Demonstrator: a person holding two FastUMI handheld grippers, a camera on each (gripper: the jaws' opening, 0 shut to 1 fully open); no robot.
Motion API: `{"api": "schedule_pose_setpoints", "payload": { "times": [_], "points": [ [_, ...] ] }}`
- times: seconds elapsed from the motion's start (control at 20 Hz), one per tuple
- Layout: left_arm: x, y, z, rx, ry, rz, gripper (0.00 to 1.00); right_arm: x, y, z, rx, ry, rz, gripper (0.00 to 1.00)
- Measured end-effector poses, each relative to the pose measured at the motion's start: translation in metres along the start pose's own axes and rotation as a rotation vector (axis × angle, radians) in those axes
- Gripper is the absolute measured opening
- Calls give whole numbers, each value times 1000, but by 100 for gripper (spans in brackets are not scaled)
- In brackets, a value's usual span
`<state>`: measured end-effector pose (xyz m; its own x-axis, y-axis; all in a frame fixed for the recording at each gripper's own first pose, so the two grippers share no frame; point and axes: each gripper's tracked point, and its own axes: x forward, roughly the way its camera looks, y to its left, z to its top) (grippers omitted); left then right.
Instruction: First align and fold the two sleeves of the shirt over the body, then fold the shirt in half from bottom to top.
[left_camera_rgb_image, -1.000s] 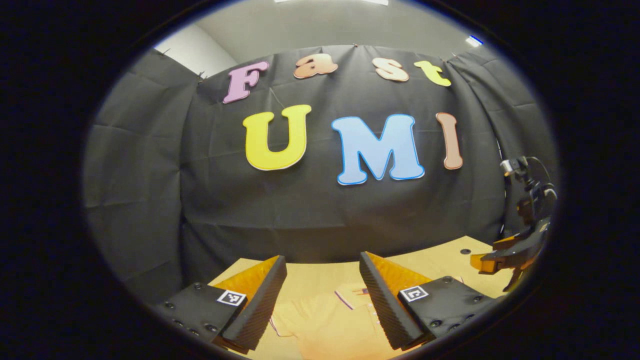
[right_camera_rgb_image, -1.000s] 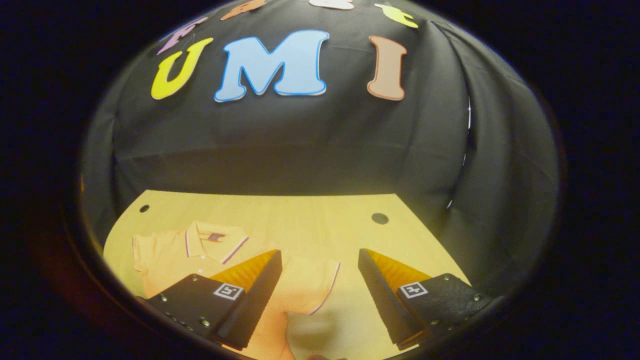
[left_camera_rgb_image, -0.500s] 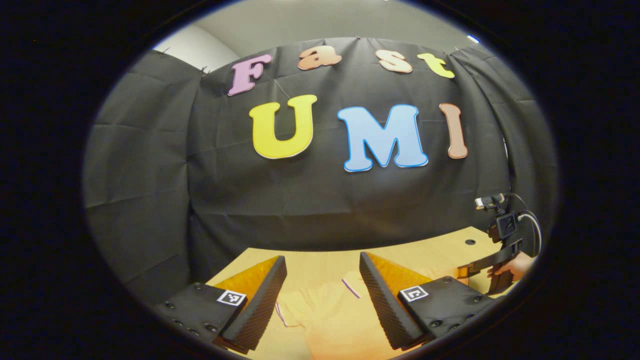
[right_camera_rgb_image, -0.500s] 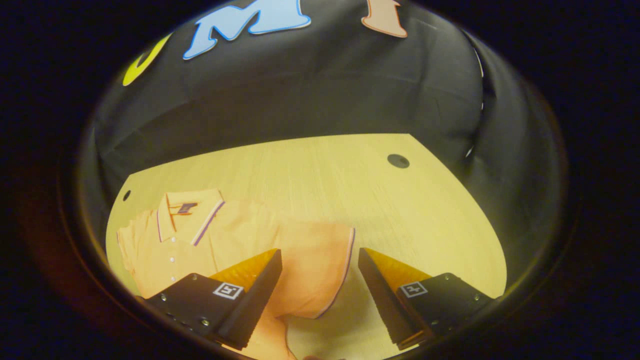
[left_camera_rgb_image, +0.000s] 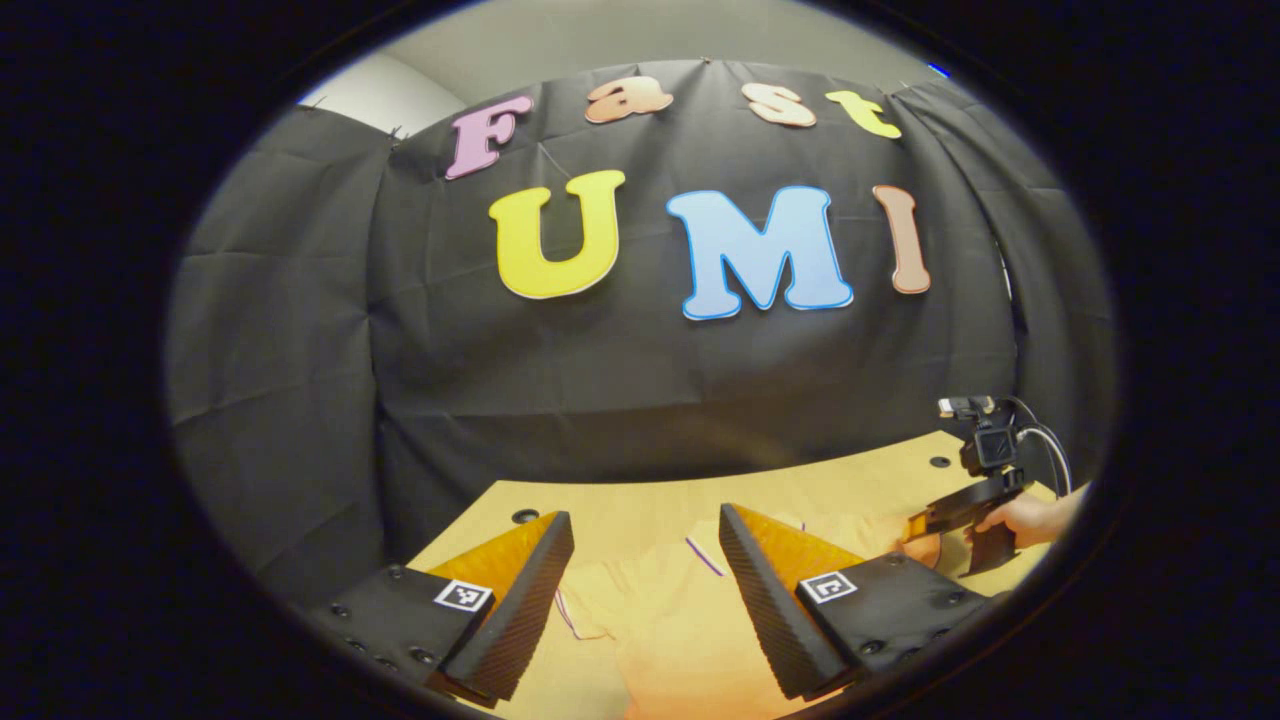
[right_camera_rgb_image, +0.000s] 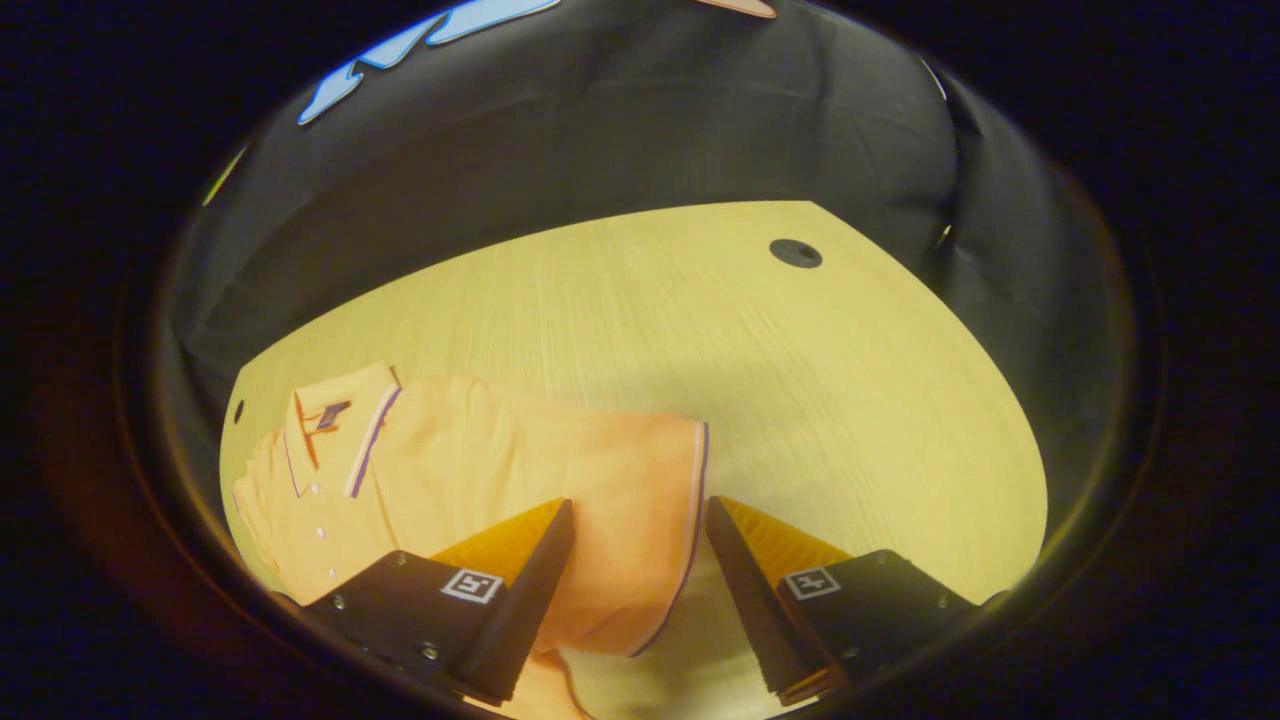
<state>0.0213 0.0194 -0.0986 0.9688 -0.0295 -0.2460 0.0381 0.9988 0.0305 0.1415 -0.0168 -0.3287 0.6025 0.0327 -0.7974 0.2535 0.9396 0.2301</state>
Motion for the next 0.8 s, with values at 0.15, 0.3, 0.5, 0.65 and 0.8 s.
{"api": "schedule_pose_setpoints", "payload": {
  "times": [0.15, 0.3, 0.5, 0.65, 0.8],
  "points": [
    [-3, 1, -1, -15, -4, 1, 96, -1, -6, 3, -9, -2, -20, 65],
    [-5, 3, 2, -20, -16, 5, 99, -1, -4, -1, 20, 19, -8, 28],
    [-8, 7, 3, -23, -25, 18, 96, -10, 1, 9, 34, -19, -6, 2],
    [-11, 12, 2, -36, -30, 29, 99, -28, 18, 20, -27, -80, 22, 1],
    [-14, 17, -1, -51, -29, 42, 99, -50, 43, 32, -132, -157, 69, 1]
  ]
}}
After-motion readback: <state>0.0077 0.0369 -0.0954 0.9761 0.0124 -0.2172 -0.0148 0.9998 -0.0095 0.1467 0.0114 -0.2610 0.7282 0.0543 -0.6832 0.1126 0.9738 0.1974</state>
